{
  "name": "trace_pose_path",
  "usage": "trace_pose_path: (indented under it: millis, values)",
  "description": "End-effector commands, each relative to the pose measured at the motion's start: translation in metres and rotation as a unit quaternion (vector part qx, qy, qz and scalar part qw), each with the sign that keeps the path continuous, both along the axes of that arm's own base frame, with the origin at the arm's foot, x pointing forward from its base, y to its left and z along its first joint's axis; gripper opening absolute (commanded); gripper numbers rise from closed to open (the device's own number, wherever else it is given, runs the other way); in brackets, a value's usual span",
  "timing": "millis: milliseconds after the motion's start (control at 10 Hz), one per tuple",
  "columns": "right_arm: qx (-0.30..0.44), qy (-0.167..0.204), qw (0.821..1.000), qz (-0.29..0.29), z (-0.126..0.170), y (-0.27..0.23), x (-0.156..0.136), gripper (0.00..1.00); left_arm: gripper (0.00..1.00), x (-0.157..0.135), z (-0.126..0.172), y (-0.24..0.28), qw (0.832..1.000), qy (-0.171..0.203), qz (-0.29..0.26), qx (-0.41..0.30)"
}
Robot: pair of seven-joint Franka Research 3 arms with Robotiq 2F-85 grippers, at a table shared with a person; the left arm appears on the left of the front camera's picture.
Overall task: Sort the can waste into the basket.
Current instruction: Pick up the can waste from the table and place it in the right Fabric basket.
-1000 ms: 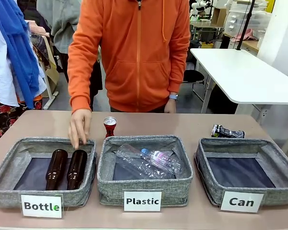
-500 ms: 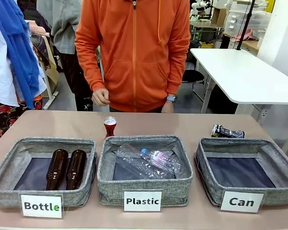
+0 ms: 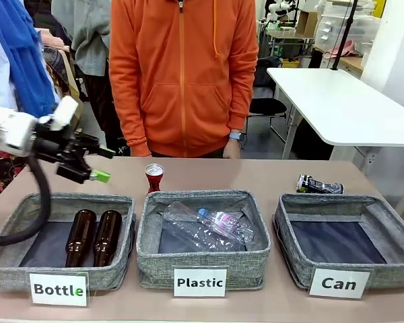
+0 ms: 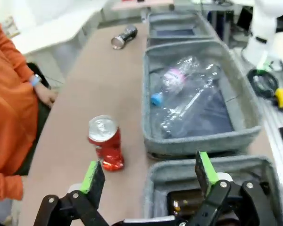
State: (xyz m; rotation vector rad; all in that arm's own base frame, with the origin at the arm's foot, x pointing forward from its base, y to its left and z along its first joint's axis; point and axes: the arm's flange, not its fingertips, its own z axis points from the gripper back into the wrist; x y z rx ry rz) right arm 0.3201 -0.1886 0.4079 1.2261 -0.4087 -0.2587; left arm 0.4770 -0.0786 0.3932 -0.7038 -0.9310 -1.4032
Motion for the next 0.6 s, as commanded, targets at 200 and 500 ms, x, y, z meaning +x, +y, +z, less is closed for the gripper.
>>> trace_pose_path:
  millis: [200, 500]
  values:
    - [0.007, -0.016, 1.000, -0.003, 0.000, 0.000, 0.002, 1.00, 1.00, 0.000, 0.000, 0.000, 1.000, 0.000, 0.000, 0.000]
    - [0.007, -0.016, 1.000, -0.003, 0.000, 0.000, 0.002, 1.00, 1.00, 0.035, -0.014, -0.013, 0.999, 0.037, 0.006, 0.010]
